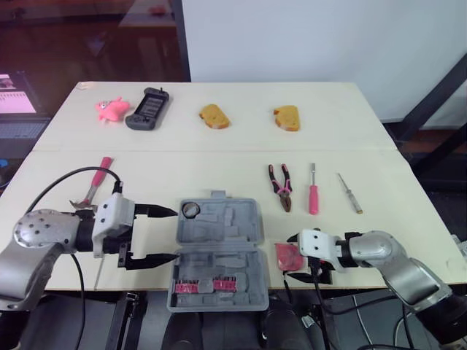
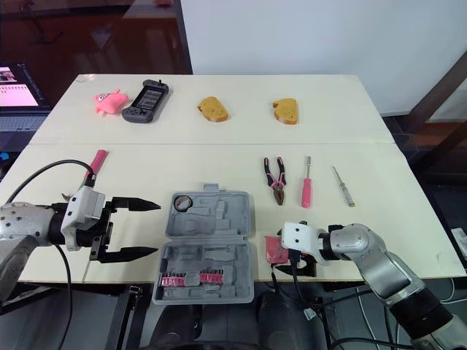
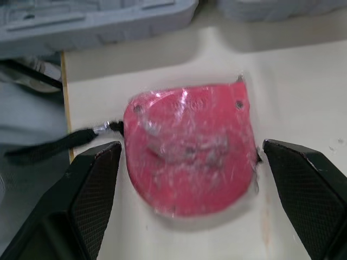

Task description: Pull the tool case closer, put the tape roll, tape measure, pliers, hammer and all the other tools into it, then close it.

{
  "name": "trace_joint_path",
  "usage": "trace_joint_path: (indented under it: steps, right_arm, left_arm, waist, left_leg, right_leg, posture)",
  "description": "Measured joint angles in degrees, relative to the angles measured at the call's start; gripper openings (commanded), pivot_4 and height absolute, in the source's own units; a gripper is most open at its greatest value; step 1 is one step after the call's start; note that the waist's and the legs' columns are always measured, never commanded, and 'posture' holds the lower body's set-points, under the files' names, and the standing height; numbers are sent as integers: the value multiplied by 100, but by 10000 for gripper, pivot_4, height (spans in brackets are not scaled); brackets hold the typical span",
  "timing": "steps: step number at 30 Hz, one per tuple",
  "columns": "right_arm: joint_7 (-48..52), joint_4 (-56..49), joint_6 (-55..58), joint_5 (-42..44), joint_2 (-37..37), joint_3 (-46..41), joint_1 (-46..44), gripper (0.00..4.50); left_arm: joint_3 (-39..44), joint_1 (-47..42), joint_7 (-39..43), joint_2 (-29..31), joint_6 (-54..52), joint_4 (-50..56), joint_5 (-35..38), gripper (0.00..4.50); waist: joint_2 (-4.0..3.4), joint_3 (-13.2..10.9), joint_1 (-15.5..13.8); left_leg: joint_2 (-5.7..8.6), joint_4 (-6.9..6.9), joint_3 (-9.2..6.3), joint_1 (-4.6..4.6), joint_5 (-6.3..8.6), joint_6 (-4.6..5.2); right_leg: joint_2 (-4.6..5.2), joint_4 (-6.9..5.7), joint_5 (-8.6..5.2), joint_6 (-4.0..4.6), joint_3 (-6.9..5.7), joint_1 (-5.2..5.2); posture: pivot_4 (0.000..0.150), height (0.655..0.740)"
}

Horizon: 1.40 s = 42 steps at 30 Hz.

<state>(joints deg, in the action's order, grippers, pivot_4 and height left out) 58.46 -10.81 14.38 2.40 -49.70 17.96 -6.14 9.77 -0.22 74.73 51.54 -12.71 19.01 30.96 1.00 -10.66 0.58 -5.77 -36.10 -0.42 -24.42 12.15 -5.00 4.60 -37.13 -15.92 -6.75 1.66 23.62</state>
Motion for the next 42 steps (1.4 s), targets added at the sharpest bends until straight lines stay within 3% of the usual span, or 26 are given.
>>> trace_joint_path:
  steps: [2, 3, 12, 15, 18, 25, 28, 32, 36, 42]
  right_arm:
    - [47, 23, 42, -2, 66, 0, -5, 31560]
    - [60, 25, 47, -2, 70, -6, -13, 30123]
    - [441, -266, 710, 297, -129, -193, -255, 30123]
    - [815, -653, 1467, 616, -302, -251, -979, 30123]
    - [1044, -1154, 2140, 716, -160, -65, -2312, 30123]
    - [1340, -1341, 3290, 718, 94, 910, -3572, 30123]
    - [1406, -1057, 3415, 508, 312, 1391, -4182, 30123]
    - [1002, 100, 3964, 90, 1080, 1972, -4740, 30123]
    - [761, 834, 4040, -336, 1313, 2406, -4939, 30123]
    - [677, 1065, 4229, -407, 1631, 2543, -4939, 30123]
  left_arm:
    - [-26, 54, 13, -74, 210, -130, -128, 45000]
    - [-71, 60, 11, -126, 310, -228, -201, 45000]
    - [-223, 206, -54, -330, 307, -355, -274, 45000]
    - [-211, 284, -106, -404, 382, -354, -288, 45000]
    - [-193, 414, -309, -680, 532, -356, -296, 45000]
    - [-154, 757, -761, -820, 870, -368, -624, 45000]
    - [-173, 877, -1031, -984, 984, -321, -758, 45000]
    - [-237, 944, -1282, -1186, 1326, -289, -1011, 45000]
    - [-241, 1128, -1442, -1192, 1450, -204, -1212, 45000]
    - [-193, 1354, -1357, -1141, 1435, -35, -994, 45000]
  waist:
    - [0, 0, 0]
    - [0, 0, 1]
    - [-5, -2, 14]
    - [-10, -3, 37]
    - [-19, -6, 38]
    - [-16, -5, -108]
    - [-14, -3, -99]
    - [-14, -2, -79]
    - [-15, -2, -114]
    - [-16, -3, -77]
  left_leg:
    - [0, 0, 0, 1, 0, 0]
    - [0, 0, 0, 3, 0, 0]
    - [0, -1, 0, 4, 0, 0]
    - [-1, 0, 0, 10, 0, 0]
    - [-2, 9, -1, 10, 0, 0]
    - [-1, -1, 3, -5, 1, -1]
    - [-2, 0, 2, 1, 0, -2]
    - [-1, 1, 3, -3, -1, -3]
    - [-1, 8, 3, -8, -1, -4]
    - [-2, 10, 3, -8, -1, -3]
  right_leg:
    - [0, 0, 0, 0, 0, 0]
    - [0, 0, 0, 0, 0, -3]
    - [0, -1, 0, 0, 0, -4]
    - [-1, -9, 1, 1, 0, -1]
    - [-1, -13, 1, 0, -1, 3]
    - [4, -8, 1, 3, -8, 8]
    - [3, -12, 2, 5, -8, 7]
    - [3, -17, 4, 2, -8, 12]
    - [3, -21, 13, -15, -8, 22]
    - [3, -29, 11, -11, -8, 30]
  posture:
    - [1500, 7207]
    - [1500, 7207]
    - [1500, 7207]
    - [1500, 7207]
    - [1500, 7207]
    - [1500, 7207]
    - [1500, 7207]
    - [1500, 7207]
    - [1500, 7207]
    - [1500, 7207]
